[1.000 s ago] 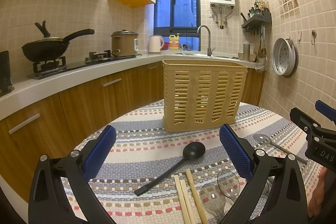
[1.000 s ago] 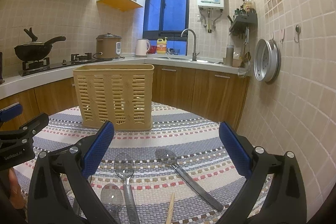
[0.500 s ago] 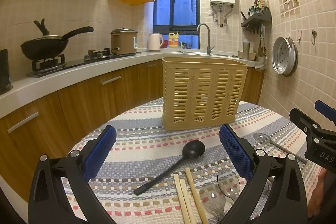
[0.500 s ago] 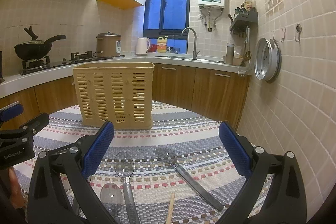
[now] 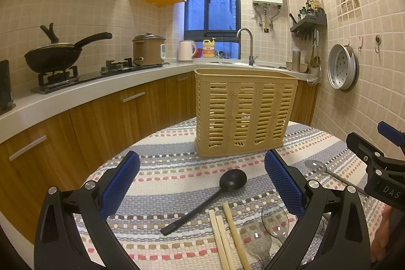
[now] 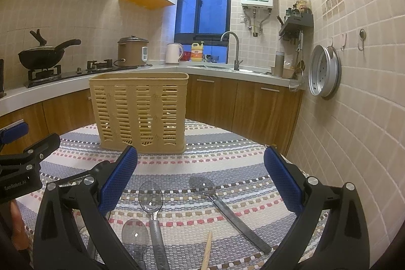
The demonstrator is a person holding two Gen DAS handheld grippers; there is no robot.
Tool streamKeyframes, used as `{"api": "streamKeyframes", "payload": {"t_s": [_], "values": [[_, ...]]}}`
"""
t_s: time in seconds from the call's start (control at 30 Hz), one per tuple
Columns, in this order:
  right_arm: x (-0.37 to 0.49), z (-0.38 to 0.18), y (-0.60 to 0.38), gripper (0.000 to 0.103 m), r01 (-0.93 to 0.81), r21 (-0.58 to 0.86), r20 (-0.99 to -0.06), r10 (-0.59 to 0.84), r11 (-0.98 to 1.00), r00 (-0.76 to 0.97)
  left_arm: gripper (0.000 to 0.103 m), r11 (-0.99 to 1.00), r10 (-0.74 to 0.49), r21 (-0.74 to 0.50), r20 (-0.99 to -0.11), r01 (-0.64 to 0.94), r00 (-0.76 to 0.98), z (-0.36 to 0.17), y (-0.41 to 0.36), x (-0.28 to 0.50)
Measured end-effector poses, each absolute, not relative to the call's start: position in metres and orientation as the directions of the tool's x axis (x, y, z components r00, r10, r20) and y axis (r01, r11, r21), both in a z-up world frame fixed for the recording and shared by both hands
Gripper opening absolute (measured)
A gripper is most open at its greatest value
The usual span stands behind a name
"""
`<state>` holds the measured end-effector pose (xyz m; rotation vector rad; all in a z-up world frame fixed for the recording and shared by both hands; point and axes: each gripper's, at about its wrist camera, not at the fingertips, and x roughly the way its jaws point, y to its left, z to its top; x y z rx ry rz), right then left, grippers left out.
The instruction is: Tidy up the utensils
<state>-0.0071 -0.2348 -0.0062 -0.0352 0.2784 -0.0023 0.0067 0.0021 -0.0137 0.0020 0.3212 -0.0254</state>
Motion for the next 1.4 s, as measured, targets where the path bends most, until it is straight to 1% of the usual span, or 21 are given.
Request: {"api": "streamKeyframes", "payload": {"t_s": [0.67, 0.8, 0.83, 0.9, 0.93, 0.97, 1.03, 1.07, 1.1, 1.13, 1.17, 1.2, 1.23, 1.3, 1.4], "values": [[-0.006, -0.008, -0.231, 0.095, -0.005, -0.044, -0.280, -0.007, 0.999, 0.960, 0.096, 1.000, -0.024, -0.003, -0.318, 0.024, 0.948, -0.013, 0.001, 0.007], [-0.002, -0.008, -0.235, 0.095, 0.004, -0.028, -0.295, -0.012, 1.000, 0.956, 0.096, 0.999, -0.035, -0.027, -0.339, 0.028, 0.940, -0.013, 0.006, 0.010], [0.000, -0.008, -0.238, 0.095, 0.009, -0.017, -0.306, -0.014, 1.000, 0.952, 0.096, 0.999, -0.036, -0.032, -0.356, 0.027, 0.934, -0.012, 0.011, 0.013], [0.007, -0.005, -0.249, 0.095, -0.002, 0.029, -0.350, 0.012, 1.000, 0.937, 0.094, 0.997, -0.065, -0.061, -0.421, 0.043, 0.905, -0.006, 0.025, 0.023], [0.013, -0.003, -0.256, 0.095, -0.018, 0.056, -0.383, 0.038, 0.998, 0.923, 0.093, 0.993, -0.114, -0.086, -0.465, 0.083, 0.878, -0.002, 0.034, 0.031], [0.020, -0.001, -0.261, 0.095, -0.027, 0.074, -0.414, 0.055, 0.997, 0.908, 0.089, 0.987, -0.159, -0.101, -0.502, 0.124, 0.850, 0.003, 0.043, 0.038], [0.035, 0.002, -0.272, 0.095, -0.033, 0.100, -0.481, 0.077, 0.994, 0.873, 0.088, 0.979, -0.203, -0.091, -0.571, 0.184, 0.795, 0.007, 0.050, 0.052], [0.044, 0.003, -0.277, 0.095, -0.054, 0.119, -0.516, 0.108, 0.991, 0.850, 0.088, 0.973, -0.222, -0.087, -0.622, 0.216, 0.751, 0.007, 0.052, 0.062], [0.053, 0.003, -0.280, 0.095, -0.068, 0.125, -0.558, 0.127, 0.990, 0.820, 0.087, 0.966, -0.240, -0.092, -0.663, 0.241, 0.709, 0.004, 0.052, 0.070], [0.061, 0.002, -0.281, 0.095, -0.073, 0.115, -0.593, 0.128, 0.991, 0.795, 0.084, 0.958, -0.260, -0.104, -0.707, 0.267, 0.658, 0.000, 0.052, 0.080], [0.070, 0.000, -0.281, 0.095, -0.085, 0.095, -0.635, 0.126, 0.992, 0.762, 0.078, 0.949, -0.284, -0.121, -0.726, 0.290, 0.627, -0.004, 0.051, 0.088], [0.078, -0.003, -0.281, 0.095, -0.106, 0.080, -0.673, 0.132, 0.991, 0.728, 0.078, 0.934, -0.327, -0.160, -0.739, 0.318, 0.589, -0.007, 0.051, 0.097], [0.086, -0.006, -0.282, 0.093, -0.133, 0.072, -0.709, 0.144, 0.989, 0.690, 0.078, 0.920, -0.366, -0.202, -0.752, 0.336, 0.548, -0.012, 0.049, 0.103], [0.100, -0.009, -0.283, 0.083, -0.185, 0.055, -0.761, 0.161, 0.981, 0.629, 0.078, 0.894, -0.416, -0.268, -0.796, 0.359, 0.440, -0.022, 0.042, 0.122], [0.115, -0.013, -0.286, 0.077, -0.246, 0.072, -0.808, 0.201, 0.967, 0.554, 0.078, 0.870, -0.413, -0.241, -0.833, 0.430, 0.369, -0.032, 0.017, 0.135]]}}
